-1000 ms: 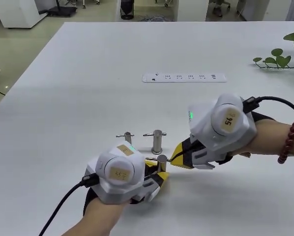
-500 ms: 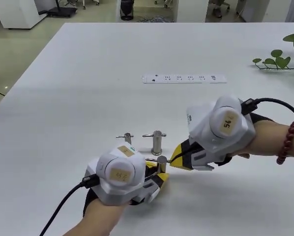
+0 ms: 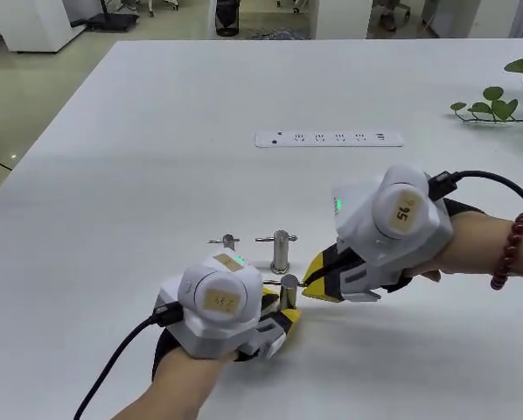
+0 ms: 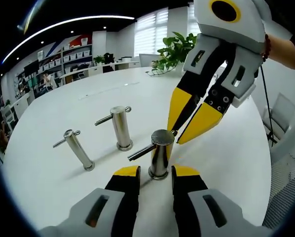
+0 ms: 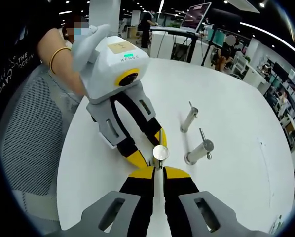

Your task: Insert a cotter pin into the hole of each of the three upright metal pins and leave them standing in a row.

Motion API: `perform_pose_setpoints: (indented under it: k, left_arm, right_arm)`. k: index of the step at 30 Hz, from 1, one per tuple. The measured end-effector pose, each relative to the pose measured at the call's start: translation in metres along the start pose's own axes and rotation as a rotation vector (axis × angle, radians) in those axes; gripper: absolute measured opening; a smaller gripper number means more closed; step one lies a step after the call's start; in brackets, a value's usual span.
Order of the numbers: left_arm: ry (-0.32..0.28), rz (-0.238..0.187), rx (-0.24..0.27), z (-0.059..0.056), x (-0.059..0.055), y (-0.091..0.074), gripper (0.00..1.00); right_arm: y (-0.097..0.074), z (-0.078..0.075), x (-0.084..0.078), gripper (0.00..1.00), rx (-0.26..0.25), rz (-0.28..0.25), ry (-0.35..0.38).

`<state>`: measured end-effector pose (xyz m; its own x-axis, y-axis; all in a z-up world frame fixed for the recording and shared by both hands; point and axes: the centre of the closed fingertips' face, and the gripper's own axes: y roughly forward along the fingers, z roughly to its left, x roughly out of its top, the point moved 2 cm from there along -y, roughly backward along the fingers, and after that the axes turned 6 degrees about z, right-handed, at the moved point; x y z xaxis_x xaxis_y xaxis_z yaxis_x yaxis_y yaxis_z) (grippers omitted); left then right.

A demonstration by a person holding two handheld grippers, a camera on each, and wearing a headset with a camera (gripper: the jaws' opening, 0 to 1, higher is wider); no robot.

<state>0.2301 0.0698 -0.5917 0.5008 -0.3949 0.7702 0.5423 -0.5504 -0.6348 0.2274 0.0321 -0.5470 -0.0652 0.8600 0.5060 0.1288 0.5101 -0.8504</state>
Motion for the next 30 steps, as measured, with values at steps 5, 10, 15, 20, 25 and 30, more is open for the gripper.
perform_pose_setpoints:
  k: [5,10,15,20,25,30]
  left_arm:
    - [0.004,-0.008,-0.002,0.001,0.000,-0.009,0.32]
    - [-0.032,-0.047,0.019,0.006,0.005,-0.021,0.35]
    - [-0.039,-0.080,0.017,0.006,0.011,-0.032,0.45]
    - [-0.033,-0.093,0.004,0.004,0.012,-0.043,0.52]
    - [-0.037,-0.097,-0.002,0.006,0.012,-0.052,0.57]
    - [-0.037,-0.112,-0.003,0.007,0.013,-0.062,0.63]
  right_arm:
    - [-0.003,-0.001,0.004,0.05,0.003,-0.019,0.021]
    - [-0.002,-0.002,0.011,0.13,0.010,-0.047,0.067]
    - [0.001,-0.002,0.016,0.16,0.020,-0.061,0.125]
    - [0.008,-0.001,0.016,0.18,0.023,-0.069,0.167]
    - [0.014,0.000,0.016,0.18,0.026,-0.069,0.185]
    - [0.021,0.001,0.016,0.16,0.029,-0.069,0.196]
